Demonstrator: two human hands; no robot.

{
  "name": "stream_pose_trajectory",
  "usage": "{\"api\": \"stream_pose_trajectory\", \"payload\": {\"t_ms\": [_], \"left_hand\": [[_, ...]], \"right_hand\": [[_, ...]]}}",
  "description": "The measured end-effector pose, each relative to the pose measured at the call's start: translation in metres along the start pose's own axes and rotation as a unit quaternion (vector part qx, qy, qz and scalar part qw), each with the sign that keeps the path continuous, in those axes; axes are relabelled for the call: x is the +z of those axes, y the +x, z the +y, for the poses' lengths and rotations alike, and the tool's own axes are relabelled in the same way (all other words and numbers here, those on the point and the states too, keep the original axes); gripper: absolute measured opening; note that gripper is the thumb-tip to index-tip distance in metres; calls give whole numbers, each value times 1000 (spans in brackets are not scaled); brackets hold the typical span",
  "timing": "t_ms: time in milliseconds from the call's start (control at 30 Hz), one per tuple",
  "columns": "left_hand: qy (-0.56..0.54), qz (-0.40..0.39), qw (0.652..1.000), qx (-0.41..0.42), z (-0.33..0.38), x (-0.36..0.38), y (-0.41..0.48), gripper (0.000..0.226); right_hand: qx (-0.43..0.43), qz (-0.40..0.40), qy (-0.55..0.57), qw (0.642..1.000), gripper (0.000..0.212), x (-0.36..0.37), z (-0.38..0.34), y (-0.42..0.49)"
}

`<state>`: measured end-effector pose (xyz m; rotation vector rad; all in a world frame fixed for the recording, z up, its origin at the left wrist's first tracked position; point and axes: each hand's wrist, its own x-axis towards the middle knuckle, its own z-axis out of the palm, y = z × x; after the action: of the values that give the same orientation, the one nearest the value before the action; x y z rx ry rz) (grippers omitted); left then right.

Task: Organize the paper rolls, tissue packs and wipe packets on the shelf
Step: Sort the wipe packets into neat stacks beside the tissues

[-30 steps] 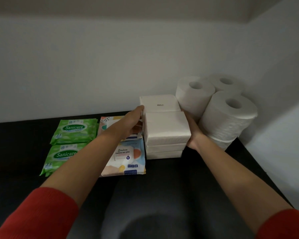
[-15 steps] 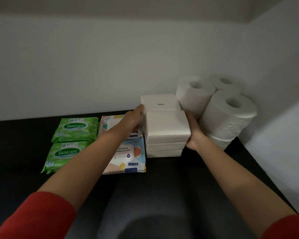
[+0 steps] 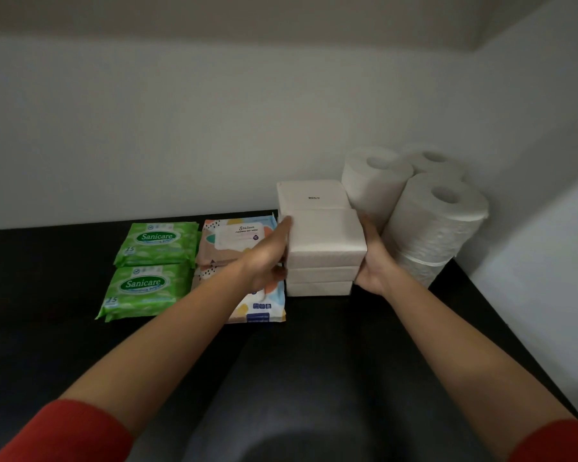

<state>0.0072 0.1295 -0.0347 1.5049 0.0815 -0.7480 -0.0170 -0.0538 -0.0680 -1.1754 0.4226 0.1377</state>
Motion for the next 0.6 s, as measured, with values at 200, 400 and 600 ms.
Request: {"api": "stream_pose_trajectory", "payload": {"t_ms": [200, 400, 600], "left_hand": [[-29, 6, 1000, -8, -3, 1, 0, 44], [-28, 14, 1000, -3, -3, 0, 4, 49], [-13, 18, 1000, -3, -2, 1, 3, 44]], "right_hand": [[-6, -10, 10, 1000, 65, 3, 0, 3], [1, -11, 10, 1000, 66, 5, -1, 3], [10, 0, 10, 1000, 66, 4, -1, 2]]}}
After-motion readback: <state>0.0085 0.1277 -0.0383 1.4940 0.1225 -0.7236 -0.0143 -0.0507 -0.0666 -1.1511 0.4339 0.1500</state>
